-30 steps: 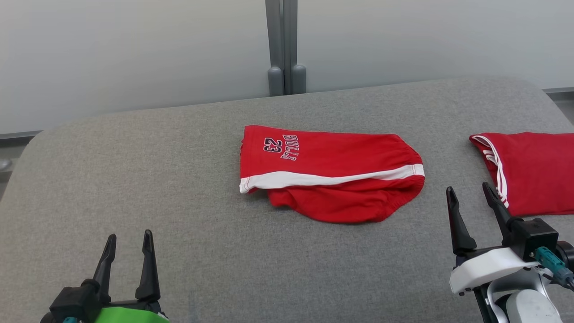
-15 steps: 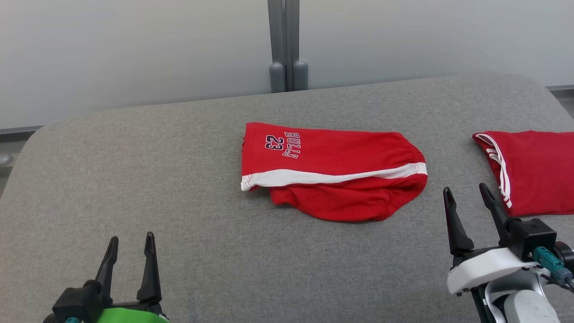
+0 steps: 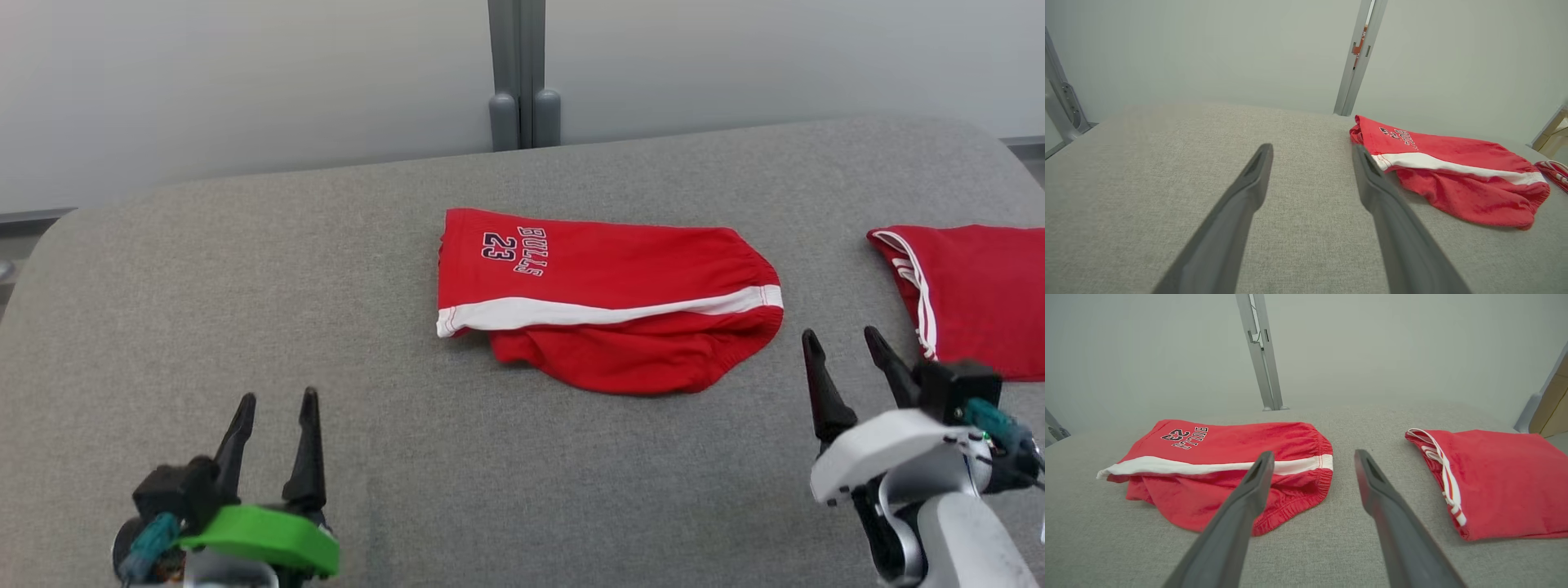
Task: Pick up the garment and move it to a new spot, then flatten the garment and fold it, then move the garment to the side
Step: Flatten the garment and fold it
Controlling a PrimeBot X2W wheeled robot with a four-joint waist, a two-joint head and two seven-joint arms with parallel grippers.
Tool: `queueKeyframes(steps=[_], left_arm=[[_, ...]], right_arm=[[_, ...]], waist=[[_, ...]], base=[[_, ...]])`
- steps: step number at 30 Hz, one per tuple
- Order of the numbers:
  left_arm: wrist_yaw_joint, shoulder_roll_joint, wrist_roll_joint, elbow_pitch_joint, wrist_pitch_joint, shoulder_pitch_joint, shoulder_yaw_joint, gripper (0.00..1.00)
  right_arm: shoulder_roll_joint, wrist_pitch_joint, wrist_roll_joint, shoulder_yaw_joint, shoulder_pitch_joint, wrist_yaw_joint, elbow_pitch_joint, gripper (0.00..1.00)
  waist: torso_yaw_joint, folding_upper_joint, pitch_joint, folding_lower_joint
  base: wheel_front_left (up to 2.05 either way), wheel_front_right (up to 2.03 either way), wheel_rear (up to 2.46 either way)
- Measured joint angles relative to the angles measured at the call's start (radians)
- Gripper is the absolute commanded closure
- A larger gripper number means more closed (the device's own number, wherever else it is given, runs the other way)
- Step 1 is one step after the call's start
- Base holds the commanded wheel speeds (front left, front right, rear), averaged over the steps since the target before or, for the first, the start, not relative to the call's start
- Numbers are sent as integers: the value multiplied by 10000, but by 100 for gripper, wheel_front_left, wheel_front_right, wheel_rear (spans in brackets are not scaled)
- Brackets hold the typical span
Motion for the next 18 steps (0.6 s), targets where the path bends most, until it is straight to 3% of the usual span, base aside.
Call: queueKeyframes(steps=[8,12,18], left_arm=[[0,-140,-1260,2036,2311,-2901,-1011,0],[102,-263,-1914,3012,3116,-3975,-1202,0],[307,-295,-2999,3994,3684,-5140,-1737,0]], right_arm=[[-123,3106,1074,-42,-2862,0,1755,0],[-125,3937,1388,58,-4100,-2,2786,0],[-205,4222,1900,370,-5369,0,3977,0]], waist=[[-79,0,814,0],[-184,0,1262,0],[-339,0,1924,1]], base=[[0,0,0],[0,0,0],[0,0,0]])
